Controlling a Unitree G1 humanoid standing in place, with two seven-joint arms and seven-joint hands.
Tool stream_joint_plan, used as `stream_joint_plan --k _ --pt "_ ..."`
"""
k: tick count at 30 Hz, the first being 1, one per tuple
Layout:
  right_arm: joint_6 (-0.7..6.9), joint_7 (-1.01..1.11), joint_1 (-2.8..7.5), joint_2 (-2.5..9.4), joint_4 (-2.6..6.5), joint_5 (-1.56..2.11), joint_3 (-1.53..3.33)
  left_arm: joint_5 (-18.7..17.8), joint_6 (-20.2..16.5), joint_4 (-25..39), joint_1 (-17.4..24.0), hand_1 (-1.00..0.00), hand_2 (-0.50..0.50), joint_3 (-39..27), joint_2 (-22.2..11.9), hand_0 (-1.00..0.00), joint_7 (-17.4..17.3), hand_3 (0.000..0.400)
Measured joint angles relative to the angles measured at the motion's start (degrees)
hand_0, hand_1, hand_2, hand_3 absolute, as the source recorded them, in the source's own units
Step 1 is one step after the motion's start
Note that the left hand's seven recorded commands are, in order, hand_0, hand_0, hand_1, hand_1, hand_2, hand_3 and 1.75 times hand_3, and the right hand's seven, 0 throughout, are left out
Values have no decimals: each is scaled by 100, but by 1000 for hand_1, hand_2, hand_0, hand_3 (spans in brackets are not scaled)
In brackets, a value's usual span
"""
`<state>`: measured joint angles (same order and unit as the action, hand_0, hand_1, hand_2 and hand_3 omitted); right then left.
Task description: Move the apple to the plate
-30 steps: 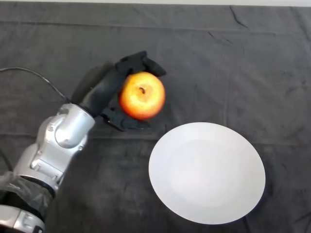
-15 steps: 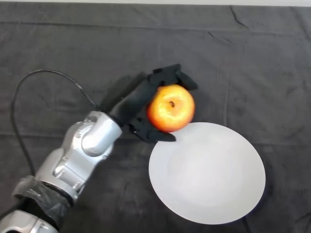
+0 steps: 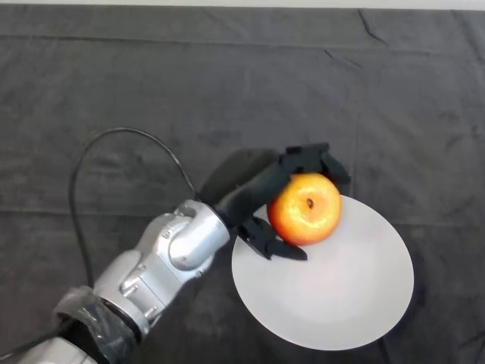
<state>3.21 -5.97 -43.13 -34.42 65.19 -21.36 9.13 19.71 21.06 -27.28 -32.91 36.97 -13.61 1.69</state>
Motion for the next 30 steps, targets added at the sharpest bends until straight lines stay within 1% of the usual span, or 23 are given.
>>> stream_joint_plan --k 3,5,6,7,8,9,10,11,14,18,22,27,30 --pt "0 0 0 0 0 0 0 -196 -57 -7 -2 -937 -31 92 13 -1000 -30 400" --pt "0 0 0 0 0 -1 0 -320 -84 -17 -4 -929 -35 107 13 -1000 -117 400" --pt "0 0 0 0 0 -1 0 -353 -100 -18 -10 -878 -57 109 12 -992 -139 397" --pt "0 0 0 0 0 -1 0 -380 -105 -19 -16 -800 -51 111 10 -902 -166 361" --pt "0 0 0 0 0 -1 0 -459 -109 -30 -27 -314 -147 126 5 -608 -216 243" --pt "0 0 0 0 0 -1 0 -498 -109 -48 -31 -314 -147 143 3 -608 -235 243" --pt "0 0 0 0 0 -1 0 -514 -113 -63 -32 0 -163 159 2 -325 -254 130" --pt "0 0 0 0 0 -1 0 -566 -118 -82 -40 0 0 188 -1 0 -289 0" --pt "0 0 0 0 0 -1 0 -697 -174 -87 -56 0 0 233 -8 0 -375 0" --pt "0 0 0 0 0 -1 0 -747 -213 -87 -77 0 0 231 -20 0 -467 0" --pt "0 0 0 0 0 -1 0 -806 -362 -74 -176 0 0 217 -87 0 -587 0" --pt "0 0 0 0 -1 -1 0 -830 -403 13 -181 0 0 -81 -468 0 -723 0" --pt "1 0 0 -1 -2 -1 -1 -946 -385 22 -177 0 0 -357 -732 0 -735 0"
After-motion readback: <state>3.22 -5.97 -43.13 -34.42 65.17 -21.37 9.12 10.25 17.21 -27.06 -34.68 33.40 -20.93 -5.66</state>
